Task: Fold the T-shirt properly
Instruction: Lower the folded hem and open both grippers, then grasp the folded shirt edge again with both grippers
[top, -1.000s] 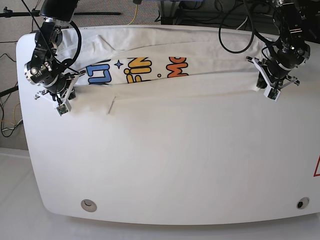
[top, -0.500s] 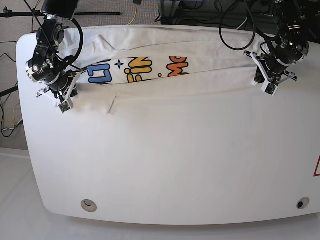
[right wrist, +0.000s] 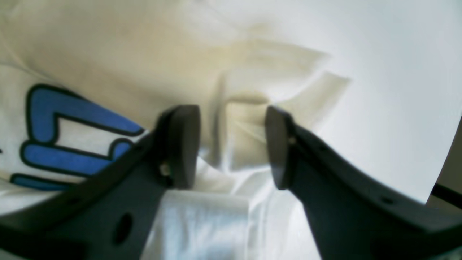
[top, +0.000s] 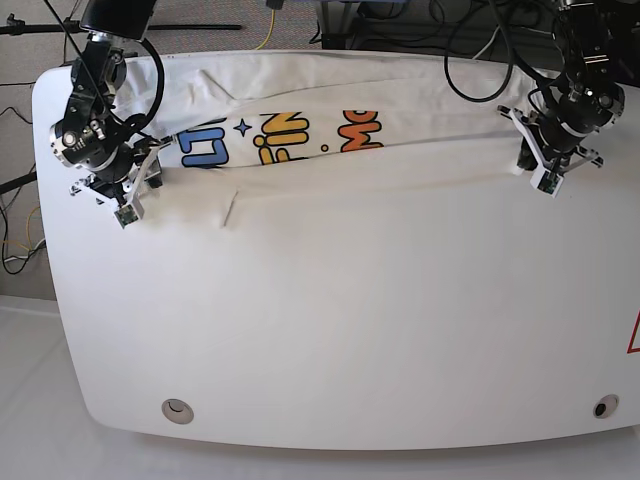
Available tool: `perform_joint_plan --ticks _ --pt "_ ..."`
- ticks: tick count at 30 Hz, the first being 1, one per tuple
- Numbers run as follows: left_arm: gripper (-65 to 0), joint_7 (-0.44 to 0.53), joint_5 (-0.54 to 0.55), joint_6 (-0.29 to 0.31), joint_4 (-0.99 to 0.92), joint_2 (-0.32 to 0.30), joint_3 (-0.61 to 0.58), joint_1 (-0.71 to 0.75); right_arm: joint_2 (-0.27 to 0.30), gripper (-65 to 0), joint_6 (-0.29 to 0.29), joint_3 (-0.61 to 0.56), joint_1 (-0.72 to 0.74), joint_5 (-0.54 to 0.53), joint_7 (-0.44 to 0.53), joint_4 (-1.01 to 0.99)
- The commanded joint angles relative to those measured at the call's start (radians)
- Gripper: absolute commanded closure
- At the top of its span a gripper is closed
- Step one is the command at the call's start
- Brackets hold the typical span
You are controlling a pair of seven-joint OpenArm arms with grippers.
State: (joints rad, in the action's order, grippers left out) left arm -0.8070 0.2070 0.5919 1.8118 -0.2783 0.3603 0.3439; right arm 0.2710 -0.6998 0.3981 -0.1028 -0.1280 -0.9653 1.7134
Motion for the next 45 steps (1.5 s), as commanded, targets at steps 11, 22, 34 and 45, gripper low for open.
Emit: perform_joint_plan --ticks 11,22,34,45 --pt "-16.0 0.034 -0.001 0.011 0.028 -0.025 0.015 -0.019 0.021 -38.3 0.002 -0.003 0.000 -0.002 0.032 0.049" --pt "-18.7 0.050 -0.015 0.056 0.039 -0.022 0.049 -0.014 0.018 -39.0 0.002 0.015 -0.010 -0.002 0.023 0.073" --pt "-32.8 0.077 -0.015 0.104 0.039 -0.020 0.097 -0.025 -0.021 -39.9 0.002 0.062 0.016 -0.009 0.032 0.065" --pt "-39.9 0.154 -0.008 0.056 0.041 0.022 0.074 -0.021 -0.056 -40.2 0.002 0.057 0.025 -0.006 0.052 0.024"
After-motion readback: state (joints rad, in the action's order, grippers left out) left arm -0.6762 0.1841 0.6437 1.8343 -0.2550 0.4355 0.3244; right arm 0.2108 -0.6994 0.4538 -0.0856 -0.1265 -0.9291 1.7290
